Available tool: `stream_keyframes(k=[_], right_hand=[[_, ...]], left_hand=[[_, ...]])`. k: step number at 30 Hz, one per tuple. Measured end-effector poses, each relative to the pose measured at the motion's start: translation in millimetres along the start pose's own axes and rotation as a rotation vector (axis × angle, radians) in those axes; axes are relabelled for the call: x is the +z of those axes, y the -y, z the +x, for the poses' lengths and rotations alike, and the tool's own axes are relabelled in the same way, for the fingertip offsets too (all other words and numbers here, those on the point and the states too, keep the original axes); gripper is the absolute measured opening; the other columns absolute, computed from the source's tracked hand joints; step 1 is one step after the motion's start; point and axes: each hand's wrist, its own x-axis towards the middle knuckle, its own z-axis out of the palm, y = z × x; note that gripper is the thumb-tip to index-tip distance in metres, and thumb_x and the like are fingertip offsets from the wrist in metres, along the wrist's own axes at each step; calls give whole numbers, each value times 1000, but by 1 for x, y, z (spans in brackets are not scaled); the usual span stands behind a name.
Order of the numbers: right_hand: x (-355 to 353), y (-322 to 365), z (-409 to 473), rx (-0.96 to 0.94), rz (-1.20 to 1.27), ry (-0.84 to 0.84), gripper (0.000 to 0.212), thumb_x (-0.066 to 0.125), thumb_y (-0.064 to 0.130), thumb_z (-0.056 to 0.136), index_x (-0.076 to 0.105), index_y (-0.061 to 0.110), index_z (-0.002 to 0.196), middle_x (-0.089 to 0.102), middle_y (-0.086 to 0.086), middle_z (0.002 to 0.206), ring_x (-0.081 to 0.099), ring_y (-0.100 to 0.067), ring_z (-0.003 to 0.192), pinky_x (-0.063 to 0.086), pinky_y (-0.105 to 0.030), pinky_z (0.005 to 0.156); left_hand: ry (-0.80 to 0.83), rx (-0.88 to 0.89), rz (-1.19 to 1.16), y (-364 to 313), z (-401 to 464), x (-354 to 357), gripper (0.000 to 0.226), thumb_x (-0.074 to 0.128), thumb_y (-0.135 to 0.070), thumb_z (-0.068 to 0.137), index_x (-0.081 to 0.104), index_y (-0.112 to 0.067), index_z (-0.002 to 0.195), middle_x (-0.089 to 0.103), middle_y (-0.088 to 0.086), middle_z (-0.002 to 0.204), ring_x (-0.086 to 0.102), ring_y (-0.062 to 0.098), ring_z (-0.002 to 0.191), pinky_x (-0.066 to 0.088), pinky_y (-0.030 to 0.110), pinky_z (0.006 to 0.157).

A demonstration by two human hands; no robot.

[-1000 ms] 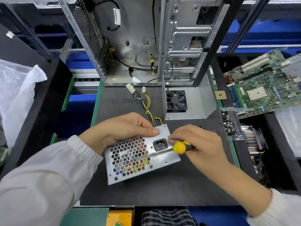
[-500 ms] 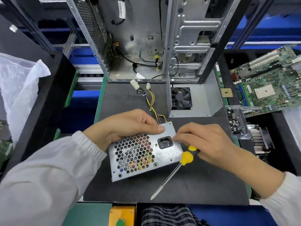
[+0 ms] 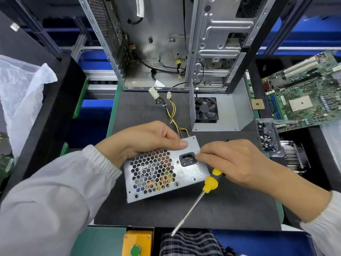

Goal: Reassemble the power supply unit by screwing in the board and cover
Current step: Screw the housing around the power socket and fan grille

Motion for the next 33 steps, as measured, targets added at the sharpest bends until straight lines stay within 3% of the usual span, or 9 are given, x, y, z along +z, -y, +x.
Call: stream_keyframes(k=[5, 8, 12, 17, 22, 25, 27, 30, 33], right_hand=[[11, -9, -20, 119, 217, 14, 41, 62, 1, 81, 66, 14, 120, 51, 2, 106, 38, -4, 66, 39, -29, 39], [19, -7, -28, 266, 365, -28, 62, 72, -7, 71, 63, 26, 123, 45, 5, 105, 44, -11, 64, 44, -32, 48], [18, -1, -31, 353, 499, -163, 28, 61, 11, 90, 68, 24, 115, 49, -1, 98, 43, -9, 62, 36, -15, 66], [1, -2, -31, 498, 509, -187, 21, 65, 10, 85, 73, 15, 103, 57, -4, 89, 55, -14, 71, 44, -24, 64], [-47, -15, -16, 721, 582, 130, 34, 64, 59, 72, 63, 37, 98, 63, 13, 74, 58, -4, 66, 43, -16, 59], [-81, -23, -8, 601, 334, 311, 29, 41, 66, 80, 43, 43, 97, 55, 18, 71, 51, -7, 63, 35, -19, 53], [-106, -22, 3, 503, 195, 314, 26, 39, 63, 82, 48, 43, 96, 56, 20, 73, 53, -4, 67, 37, -20, 56], [-131, -17, 18, 380, 47, 338, 24, 48, 57, 80, 61, 41, 93, 56, 23, 77, 52, -1, 65, 46, -31, 53], [-142, -7, 28, 281, -112, 392, 20, 52, 51, 78, 67, 40, 86, 54, 22, 72, 39, -5, 56, 34, -21, 42]], left_hand=[[13, 12, 16, 0, 0, 0, 19, 68, -21, 88, 74, -10, 74, 72, 7, 70, 67, 13, 58, 53, 20, 57], [11, 12, 12, -1, 0, 0, 18, 68, -20, 87, 74, -9, 74, 72, 8, 71, 67, 13, 58, 53, 20, 57], [9, 4, 7, 0, 2, -1, 16, 69, -20, 84, 75, -8, 75, 72, 9, 72, 68, 14, 59, 55, 22, 57], [15, 11, 20, 1, 4, -3, 17, 69, -22, 84, 76, -7, 80, 73, 9, 74, 67, 14, 60, 54, 21, 58], [11, -9, 24, -1, 2, -3, 23, 70, -25, 82, 75, -4, 90, 72, 13, 84, 66, 16, 67, 54, 23, 65], [-2, -16, 46, -3, 2, -1, 51, 71, -30, 79, 64, 12, 107, 60, 22, 97, 56, 21, 75, 48, 23, 69], [8, -31, 49, -4, 2, 0, 57, 72, -31, 77, 61, 13, 111, 58, 21, 98, 55, 20, 75, 48, 22, 68], [52, -82, -2, -5, 2, -2, 44, 72, -27, 78, 67, 7, 104, 69, 13, 86, 66, 15, 66, 55, 21, 63], [60, -82, -30, -4, 4, -3, 35, 71, -25, 78, 71, 2, 101, 73, 7, 81, 69, 12, 65, 57, 20, 63]])
